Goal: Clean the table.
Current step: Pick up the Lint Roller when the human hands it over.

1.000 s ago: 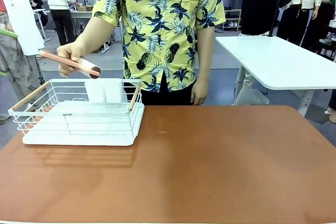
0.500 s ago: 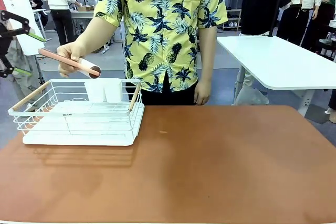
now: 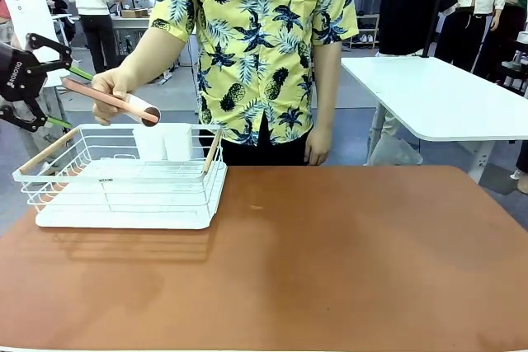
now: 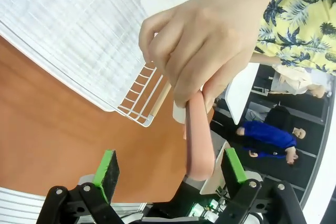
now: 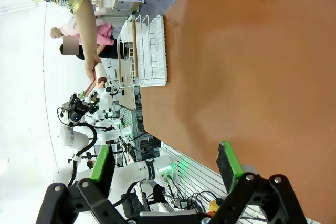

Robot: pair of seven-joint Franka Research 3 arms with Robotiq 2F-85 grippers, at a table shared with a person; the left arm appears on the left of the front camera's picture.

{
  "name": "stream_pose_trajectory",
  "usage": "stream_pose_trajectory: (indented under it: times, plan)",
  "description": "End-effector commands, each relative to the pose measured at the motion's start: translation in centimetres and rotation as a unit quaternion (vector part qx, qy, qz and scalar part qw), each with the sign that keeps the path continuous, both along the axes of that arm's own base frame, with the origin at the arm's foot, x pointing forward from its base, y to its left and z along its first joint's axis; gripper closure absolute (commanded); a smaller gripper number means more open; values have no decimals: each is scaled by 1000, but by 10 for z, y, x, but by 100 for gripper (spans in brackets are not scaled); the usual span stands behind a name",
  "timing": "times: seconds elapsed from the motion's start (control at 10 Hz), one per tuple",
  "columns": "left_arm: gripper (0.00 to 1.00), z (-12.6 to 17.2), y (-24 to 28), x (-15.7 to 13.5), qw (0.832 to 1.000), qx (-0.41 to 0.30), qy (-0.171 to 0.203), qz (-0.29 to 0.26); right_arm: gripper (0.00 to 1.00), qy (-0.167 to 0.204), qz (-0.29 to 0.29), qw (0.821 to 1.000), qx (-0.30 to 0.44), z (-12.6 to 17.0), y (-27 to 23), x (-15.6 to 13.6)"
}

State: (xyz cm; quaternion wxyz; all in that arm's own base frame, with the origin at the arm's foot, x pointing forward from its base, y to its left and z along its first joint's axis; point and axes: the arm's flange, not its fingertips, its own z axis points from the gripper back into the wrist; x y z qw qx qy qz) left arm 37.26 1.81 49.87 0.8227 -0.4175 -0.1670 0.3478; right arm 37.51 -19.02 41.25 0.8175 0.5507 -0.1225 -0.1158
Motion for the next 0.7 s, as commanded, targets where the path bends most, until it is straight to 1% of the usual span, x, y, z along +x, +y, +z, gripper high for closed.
stream_pose_trajectory:
  times: [0.0,0.2,0.6]
  plan:
    - [0,-1,-1,7,1000,4,-30,7,0,-4,1,1000,1,2,0,-1]
    - [0,-2,-3,13,1000,4,-27,6,0,-4,1,1000,1,2,0,-1]
    - [0,4,-6,26,999,12,-37,10,0,-4,1,1000,1,2,0,-1]
